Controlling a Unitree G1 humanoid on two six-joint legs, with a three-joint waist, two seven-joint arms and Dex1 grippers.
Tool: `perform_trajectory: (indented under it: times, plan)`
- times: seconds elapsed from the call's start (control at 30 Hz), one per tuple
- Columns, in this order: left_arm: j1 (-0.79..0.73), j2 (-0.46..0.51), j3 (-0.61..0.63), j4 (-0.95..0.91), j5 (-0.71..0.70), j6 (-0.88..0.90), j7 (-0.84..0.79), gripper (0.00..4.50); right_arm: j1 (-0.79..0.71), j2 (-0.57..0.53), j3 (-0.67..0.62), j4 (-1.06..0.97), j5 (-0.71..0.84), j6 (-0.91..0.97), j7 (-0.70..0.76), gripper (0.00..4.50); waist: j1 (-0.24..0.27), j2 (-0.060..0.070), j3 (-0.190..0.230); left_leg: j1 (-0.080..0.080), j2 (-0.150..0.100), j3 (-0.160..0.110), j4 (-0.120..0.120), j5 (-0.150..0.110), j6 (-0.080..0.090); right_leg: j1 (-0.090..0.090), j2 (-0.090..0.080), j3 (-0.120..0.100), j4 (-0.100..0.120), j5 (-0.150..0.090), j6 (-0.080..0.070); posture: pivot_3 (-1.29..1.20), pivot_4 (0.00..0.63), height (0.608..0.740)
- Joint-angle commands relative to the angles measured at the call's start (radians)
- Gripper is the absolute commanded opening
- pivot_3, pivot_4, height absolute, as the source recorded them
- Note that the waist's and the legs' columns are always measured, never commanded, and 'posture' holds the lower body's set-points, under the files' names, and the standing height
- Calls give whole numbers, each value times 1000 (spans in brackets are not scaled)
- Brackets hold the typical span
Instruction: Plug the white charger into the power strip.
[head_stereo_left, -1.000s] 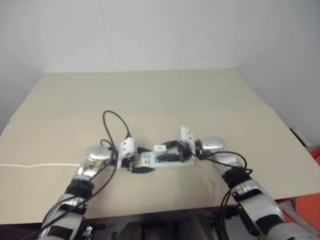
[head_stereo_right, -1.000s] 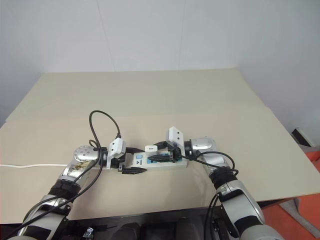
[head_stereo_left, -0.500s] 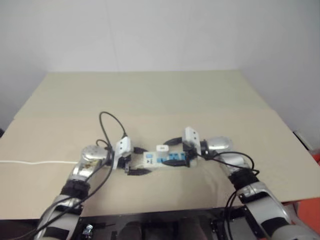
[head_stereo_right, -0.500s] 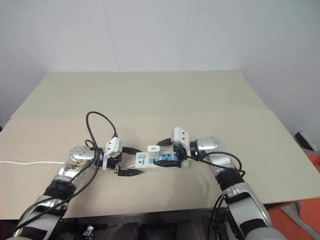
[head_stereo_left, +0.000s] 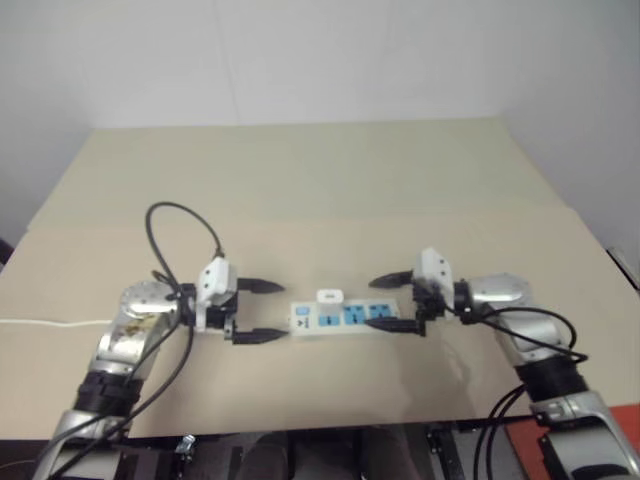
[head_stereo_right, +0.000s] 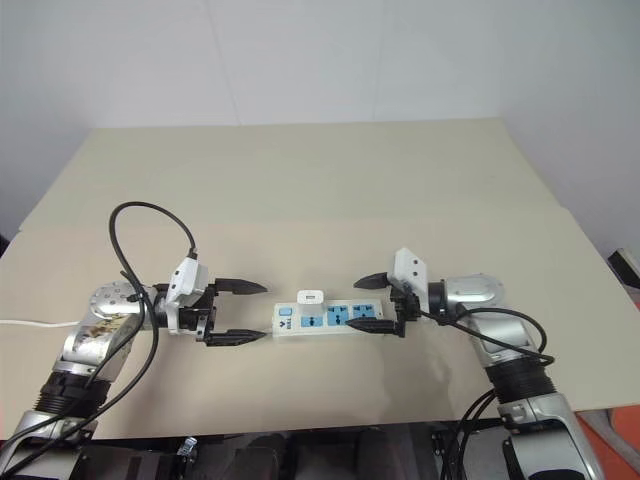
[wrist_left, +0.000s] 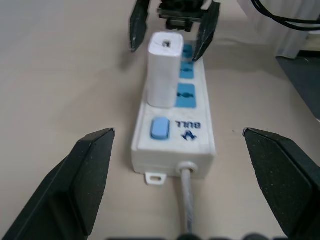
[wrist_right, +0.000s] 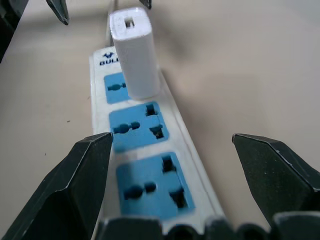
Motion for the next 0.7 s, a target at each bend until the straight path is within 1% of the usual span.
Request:
perform_trajectory:
  times: [0.03, 0.17, 0.33, 0.7]
  plan:
    - [51, 60, 85, -76, -48, 27, 17, 4484, 27, -64, -111, -97, 73, 47, -7, 4500, -3, 0, 2, 0, 0, 0, 0, 0, 0, 0, 0, 0, 0, 0, 0, 0, 150, 740]
    - [112, 119, 150, -143, -88, 75, 35, 4484, 76, -128, -167, -120, 90, 62, -6, 4500, -2, 0, 5, 1, 0, 0, 0, 0, 0, 1, 0, 0, 0, 0, 0, 0, 150, 740]
    - [153, 169, 190, -169, -116, 107, 34, 4484, 119, -164, -196, -135, 102, 64, 3, 4500, -2, 0, 7, 3, 0, 2, 0, 0, 0, 3, 0, 0, 0, 0, 0, 0, 150, 740]
    - [125, 148, 161, -135, -104, 100, 41, 4484, 146, -184, -207, -158, 103, 68, -20, 4500, -2, 0, 8, 4, 0, 4, 1, 0, 0, 3, 0, 2, 1, 0, 0, 0, 150, 740]
